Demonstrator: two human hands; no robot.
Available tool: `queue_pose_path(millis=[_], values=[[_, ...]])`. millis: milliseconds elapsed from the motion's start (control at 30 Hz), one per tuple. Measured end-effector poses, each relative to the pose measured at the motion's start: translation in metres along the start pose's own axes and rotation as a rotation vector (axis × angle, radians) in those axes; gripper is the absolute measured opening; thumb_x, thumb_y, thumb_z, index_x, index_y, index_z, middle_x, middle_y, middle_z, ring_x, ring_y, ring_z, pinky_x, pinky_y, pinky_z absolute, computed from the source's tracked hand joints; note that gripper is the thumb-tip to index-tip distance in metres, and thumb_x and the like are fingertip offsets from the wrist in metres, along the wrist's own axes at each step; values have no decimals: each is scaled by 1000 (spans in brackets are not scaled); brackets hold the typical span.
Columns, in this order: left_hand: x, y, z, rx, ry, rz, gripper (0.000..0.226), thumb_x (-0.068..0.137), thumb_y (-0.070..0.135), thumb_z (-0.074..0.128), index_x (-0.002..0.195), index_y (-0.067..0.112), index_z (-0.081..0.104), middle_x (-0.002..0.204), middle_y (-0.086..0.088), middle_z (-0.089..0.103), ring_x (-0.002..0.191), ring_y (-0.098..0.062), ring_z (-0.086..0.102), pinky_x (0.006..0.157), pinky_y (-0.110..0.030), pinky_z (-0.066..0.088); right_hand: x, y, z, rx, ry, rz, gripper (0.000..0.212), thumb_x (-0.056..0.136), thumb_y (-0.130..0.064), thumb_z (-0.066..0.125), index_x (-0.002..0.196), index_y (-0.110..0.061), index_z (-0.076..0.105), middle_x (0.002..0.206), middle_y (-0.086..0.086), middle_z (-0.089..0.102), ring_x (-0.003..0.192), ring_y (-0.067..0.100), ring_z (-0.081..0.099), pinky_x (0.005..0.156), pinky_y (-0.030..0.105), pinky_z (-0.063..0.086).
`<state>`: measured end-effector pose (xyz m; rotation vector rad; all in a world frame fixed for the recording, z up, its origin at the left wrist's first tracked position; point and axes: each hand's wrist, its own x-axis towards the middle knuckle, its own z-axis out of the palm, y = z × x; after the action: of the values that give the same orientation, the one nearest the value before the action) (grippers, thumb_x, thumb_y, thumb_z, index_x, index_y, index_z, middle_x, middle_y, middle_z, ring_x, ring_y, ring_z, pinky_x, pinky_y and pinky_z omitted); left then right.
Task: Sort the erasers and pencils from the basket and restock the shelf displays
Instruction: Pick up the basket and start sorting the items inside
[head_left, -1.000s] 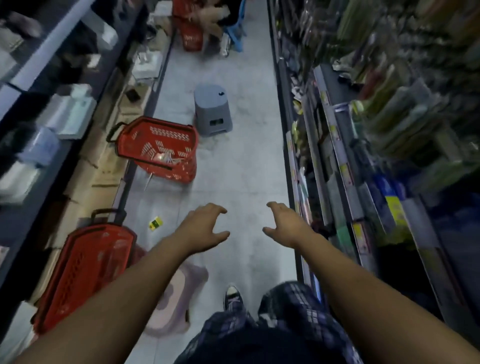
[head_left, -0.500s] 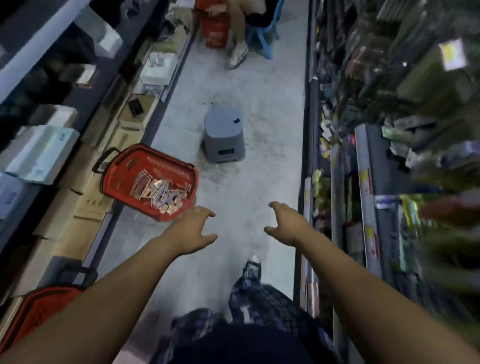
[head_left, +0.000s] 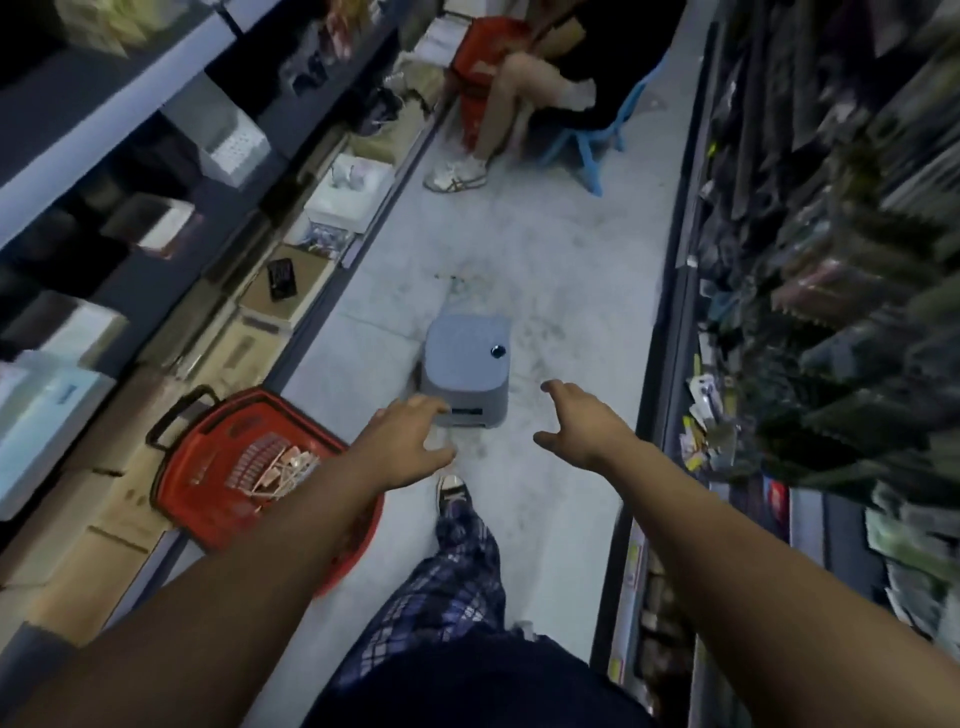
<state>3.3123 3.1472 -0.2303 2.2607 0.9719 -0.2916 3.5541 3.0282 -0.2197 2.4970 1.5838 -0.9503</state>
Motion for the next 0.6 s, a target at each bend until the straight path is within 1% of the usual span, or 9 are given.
queue_pose_path(millis=[67,133,200,300,433,600], values=[[44,-4,-34,1,-28,-16,80,75,63,53,145,24,47,146,-2,48,131,-25,48,108,-40,39,41,0,-37,16,-4,17,73,92,-39,67,151,-16,31,147,14,45,128,34,50,104,45,45],[87,-11,-68,50,-50,7,79,77,64,56,145,26,47,147,-1,47,132,-25,47,108,-40,39,81,0,-72,8,2,10,75,91,-39,68,151,-16,31,148,15,45,129,35,49,104,45,44],[132,-19,-103,128,-58,27,74,85,60,63,148,25,44,149,-1,46,133,-25,46,109,-40,37,119,3,-107,3,24,13,76,90,-37,69,152,-16,31,150,13,44,131,33,49,105,44,44],[189,-25,-149,188,-7,49,68,91,53,64,149,23,43,149,-3,46,132,-26,46,108,-38,36,175,5,-148,-38,31,-2,77,89,-32,70,153,-16,30,151,11,43,131,33,49,104,43,45],[248,-31,-190,91,66,20,66,91,49,65,148,24,44,149,-1,45,134,-25,44,110,-40,34,258,4,-192,-101,-18,-44,78,89,-31,70,153,-15,29,151,13,42,131,34,48,104,43,45],[314,-64,-213,-42,127,-176,62,92,47,66,146,24,45,147,0,45,132,-25,45,109,-39,35,391,-17,-238,-236,-108,-220,79,89,-33,71,153,-15,29,149,15,44,129,35,49,102,42,46]])
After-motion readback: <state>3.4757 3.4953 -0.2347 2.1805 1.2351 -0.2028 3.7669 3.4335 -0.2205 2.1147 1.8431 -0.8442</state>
